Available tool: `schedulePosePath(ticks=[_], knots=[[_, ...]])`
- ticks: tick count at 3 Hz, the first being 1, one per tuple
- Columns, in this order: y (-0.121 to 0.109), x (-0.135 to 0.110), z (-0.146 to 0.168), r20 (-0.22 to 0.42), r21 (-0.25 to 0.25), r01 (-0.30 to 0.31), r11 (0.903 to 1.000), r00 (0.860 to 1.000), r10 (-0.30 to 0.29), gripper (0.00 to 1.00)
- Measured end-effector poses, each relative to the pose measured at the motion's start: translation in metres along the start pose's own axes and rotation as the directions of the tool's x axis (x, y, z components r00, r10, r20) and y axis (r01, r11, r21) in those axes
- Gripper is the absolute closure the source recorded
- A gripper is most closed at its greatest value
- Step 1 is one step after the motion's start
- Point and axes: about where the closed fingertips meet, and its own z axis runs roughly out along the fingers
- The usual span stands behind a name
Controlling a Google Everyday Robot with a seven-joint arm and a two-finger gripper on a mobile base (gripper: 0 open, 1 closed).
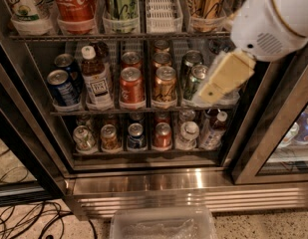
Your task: Pick green can from top shelf of fridge
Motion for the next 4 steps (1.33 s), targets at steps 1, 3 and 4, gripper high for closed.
schedulePosePath(ticks=[1,3,4], knots=[[-0.006,-0.008,-0.001,0.025,0.026,-0.001,0.9997,1.0,0.0,0.0],[0.008,-0.025,0.011,0.11,0.022,-0.028,0.9994,0.994,0.025,0.0],[0.027,-0.072,0.021,0.271,0.018,-0.093,0.9955,0.959,0.085,0.0]])
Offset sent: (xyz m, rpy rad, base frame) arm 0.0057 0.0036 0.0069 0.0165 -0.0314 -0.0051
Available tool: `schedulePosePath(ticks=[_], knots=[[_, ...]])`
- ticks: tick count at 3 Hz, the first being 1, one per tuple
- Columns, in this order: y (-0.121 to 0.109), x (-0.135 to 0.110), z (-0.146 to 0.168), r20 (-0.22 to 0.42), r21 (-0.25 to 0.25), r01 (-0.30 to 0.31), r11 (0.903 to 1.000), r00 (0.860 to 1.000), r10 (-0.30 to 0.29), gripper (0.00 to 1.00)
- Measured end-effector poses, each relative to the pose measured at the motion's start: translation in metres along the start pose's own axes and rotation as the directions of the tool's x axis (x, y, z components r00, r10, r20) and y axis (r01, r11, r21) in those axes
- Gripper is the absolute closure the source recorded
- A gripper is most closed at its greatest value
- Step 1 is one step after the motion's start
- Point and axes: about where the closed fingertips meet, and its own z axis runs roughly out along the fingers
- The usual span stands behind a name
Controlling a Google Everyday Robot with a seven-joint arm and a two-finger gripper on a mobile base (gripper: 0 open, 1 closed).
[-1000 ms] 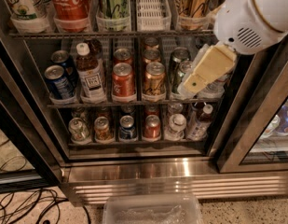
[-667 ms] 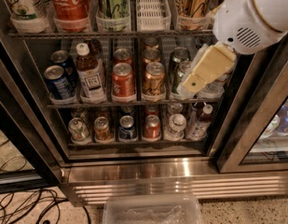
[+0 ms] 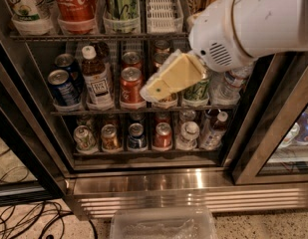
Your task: Pick green can from top shelf of fridge
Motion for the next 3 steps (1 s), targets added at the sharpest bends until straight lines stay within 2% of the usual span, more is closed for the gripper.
schedulePosePath(ticks=[1,2,3], knots=[[0.011,-0.04,0.012,0.147,0.018,-0.085,0.9962,0.986,0.082,0.0],[0.011,-0.066,0.019,0.231,0.066,-0.164,0.9842,0.962,0.145,0.0],[0.001,-0.067,0.019,0.263,0.167,-0.24,0.9561,0.946,0.192,0.0]])
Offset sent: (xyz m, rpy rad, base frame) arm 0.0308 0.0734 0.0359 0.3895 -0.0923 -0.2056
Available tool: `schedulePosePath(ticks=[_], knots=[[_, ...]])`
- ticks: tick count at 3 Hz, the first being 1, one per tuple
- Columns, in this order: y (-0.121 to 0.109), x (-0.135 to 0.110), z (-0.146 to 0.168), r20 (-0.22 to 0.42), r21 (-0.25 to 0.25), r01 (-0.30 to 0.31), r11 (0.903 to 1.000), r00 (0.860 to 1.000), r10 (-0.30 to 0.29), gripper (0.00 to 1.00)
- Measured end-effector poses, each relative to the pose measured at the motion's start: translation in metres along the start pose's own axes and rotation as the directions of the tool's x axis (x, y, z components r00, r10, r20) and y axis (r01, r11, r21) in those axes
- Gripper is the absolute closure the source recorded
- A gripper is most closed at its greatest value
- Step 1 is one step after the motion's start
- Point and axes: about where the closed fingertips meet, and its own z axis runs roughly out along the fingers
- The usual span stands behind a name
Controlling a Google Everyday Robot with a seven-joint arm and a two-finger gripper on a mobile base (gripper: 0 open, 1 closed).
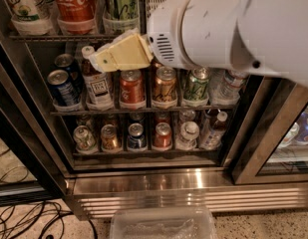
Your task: Pick green can from top shelf of fridge
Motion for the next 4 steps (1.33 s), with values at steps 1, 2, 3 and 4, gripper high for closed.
schedulePosePath(ticks=[1,2,3,4], knots=[[-0.018,-0.004,-0.006,0.017,0.114,-0.079,0.9904,0.997,0.078,0.0],[-0.012,-0.016,-0.011,0.03,0.117,-0.062,0.9912,0.998,0.059,0.0],[-0.006,-0.02,-0.008,0.076,0.146,-0.077,0.9862,0.995,0.067,0.0],[-0.01,-0.007,0.0,0.15,0.201,-0.13,0.971,0.984,0.1,0.0]])
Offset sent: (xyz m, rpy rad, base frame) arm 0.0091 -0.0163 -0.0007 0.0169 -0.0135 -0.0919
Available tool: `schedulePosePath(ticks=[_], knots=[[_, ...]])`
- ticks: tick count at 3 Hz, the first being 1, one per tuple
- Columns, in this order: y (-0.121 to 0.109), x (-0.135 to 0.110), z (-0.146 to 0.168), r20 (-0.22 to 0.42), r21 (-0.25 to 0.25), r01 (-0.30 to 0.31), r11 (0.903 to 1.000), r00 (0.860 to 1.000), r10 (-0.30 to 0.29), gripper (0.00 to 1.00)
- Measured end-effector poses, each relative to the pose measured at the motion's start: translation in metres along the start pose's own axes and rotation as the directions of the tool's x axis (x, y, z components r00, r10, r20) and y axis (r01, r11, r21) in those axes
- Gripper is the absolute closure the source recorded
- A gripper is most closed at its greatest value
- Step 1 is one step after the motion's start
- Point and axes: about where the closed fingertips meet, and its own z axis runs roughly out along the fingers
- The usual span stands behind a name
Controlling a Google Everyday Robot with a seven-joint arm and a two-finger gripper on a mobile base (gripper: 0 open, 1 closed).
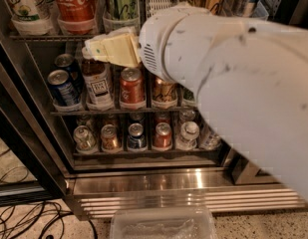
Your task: Pick green can from top shelf of fridge
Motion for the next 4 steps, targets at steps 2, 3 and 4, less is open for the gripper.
schedulePosePath(ticks=[2,3,4], knots=[[-0.017,-0.011,-0.011,0.194,0.137,-0.017,0.9905,0.981,-0.01,0.0],[-0.005,-0.021,-0.004,0.252,0.159,-0.008,0.9872,0.967,-0.033,0.02],[0.013,-0.021,0.014,0.268,0.15,-0.014,0.9886,0.963,-0.027,0.02]])
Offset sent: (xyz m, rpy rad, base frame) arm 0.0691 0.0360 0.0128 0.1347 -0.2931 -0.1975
